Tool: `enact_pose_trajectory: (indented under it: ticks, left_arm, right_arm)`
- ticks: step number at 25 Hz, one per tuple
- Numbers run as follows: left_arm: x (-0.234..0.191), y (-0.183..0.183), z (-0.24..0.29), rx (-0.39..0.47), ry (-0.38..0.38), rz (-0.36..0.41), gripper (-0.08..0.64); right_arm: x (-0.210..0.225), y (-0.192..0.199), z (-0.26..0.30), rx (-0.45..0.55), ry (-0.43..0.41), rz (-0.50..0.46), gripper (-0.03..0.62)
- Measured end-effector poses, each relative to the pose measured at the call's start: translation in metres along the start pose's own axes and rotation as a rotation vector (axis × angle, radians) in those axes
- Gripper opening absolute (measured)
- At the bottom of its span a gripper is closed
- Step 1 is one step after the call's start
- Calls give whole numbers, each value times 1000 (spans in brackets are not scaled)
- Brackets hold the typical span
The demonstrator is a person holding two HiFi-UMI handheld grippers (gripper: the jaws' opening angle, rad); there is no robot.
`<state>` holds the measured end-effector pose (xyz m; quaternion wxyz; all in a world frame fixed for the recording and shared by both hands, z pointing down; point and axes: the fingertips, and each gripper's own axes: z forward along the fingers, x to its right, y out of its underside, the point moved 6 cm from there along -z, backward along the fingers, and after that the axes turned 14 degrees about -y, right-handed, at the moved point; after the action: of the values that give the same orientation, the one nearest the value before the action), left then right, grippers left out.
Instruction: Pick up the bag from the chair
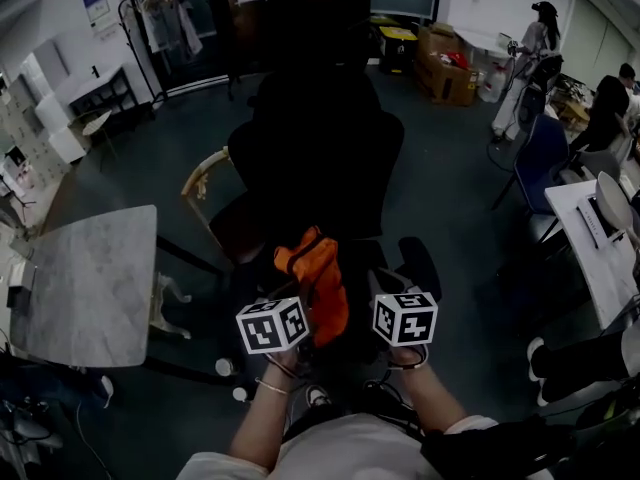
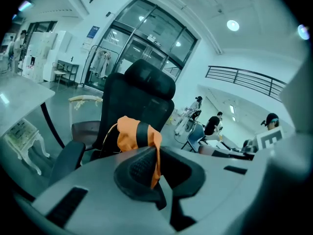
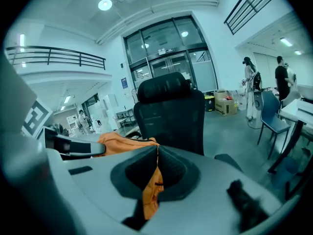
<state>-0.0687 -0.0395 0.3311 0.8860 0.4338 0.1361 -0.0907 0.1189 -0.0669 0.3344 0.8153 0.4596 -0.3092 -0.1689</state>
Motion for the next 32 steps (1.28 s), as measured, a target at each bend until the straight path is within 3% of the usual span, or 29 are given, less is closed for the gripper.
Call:
enact_pose_trajectory:
  ticks: [6, 21, 27, 32]
  left_arm:
    - [17, 16, -20, 55, -54, -32, 26]
    - [47, 94, -128, 216, -391, -266, 25]
    - [45, 122, -175, 264, -523, -342, 25]
    - [23, 141, -223, 295, -606, -387, 25]
  right_arm:
    - [8, -7, 1, -19, -110, -54, 32]
    - [-16, 23, -34, -154, -455, -139, 32]
    - [-38, 31, -38, -194, -556, -171, 32]
    - [-83, 40, -39, -207, -615, -199, 32]
